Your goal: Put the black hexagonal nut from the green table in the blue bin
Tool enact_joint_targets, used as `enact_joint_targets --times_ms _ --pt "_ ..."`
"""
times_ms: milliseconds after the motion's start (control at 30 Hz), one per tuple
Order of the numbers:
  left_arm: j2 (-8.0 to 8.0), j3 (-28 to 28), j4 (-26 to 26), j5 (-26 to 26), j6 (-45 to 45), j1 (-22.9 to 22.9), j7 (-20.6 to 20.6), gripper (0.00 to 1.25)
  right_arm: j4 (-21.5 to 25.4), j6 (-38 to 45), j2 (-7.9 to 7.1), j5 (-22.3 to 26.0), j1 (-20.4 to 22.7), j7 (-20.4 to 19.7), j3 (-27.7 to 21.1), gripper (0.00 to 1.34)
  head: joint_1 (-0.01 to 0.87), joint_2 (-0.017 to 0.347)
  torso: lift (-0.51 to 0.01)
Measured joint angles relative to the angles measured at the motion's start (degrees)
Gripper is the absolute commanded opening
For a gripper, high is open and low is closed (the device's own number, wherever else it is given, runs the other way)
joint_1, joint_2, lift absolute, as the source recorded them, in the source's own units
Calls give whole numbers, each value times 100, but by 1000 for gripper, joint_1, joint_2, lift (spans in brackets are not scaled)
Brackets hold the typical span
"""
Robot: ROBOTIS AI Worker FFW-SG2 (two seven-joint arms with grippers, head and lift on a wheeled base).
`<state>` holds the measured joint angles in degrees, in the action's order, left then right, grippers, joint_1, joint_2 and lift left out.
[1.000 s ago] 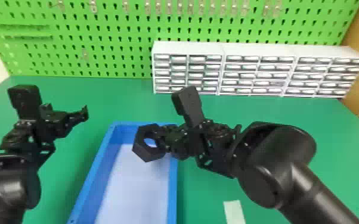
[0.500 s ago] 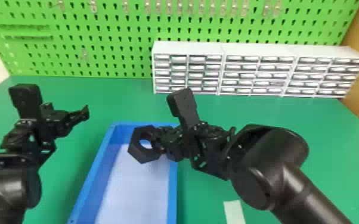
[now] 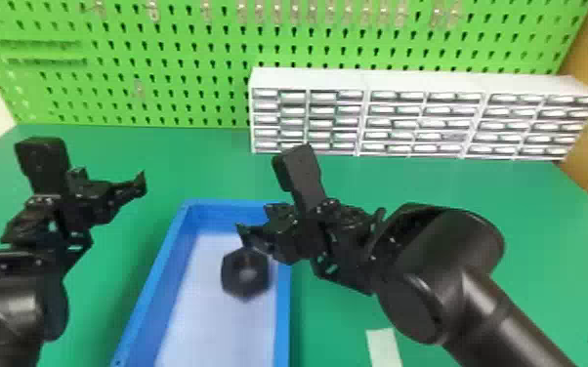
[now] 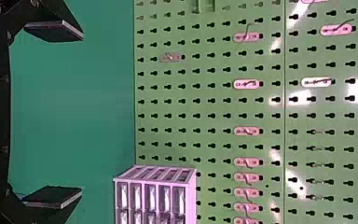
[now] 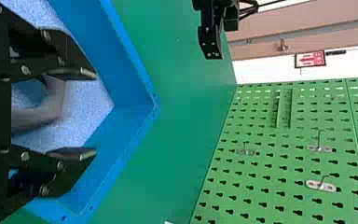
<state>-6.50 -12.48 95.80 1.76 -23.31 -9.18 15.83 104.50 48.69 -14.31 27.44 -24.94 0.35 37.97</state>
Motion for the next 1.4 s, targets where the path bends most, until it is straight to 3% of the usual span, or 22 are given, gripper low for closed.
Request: enact_joint_targets --times_ms 900,1400 --pt "0 9 -9 6 0 -8 3 1132 -12 -10 -35 101 15 0 -108 876 666 32 -100" --pt "0 18 -9 26 -2 -5 2 1132 -35 -104 10 -356 305 0 -808 884 666 32 -100"
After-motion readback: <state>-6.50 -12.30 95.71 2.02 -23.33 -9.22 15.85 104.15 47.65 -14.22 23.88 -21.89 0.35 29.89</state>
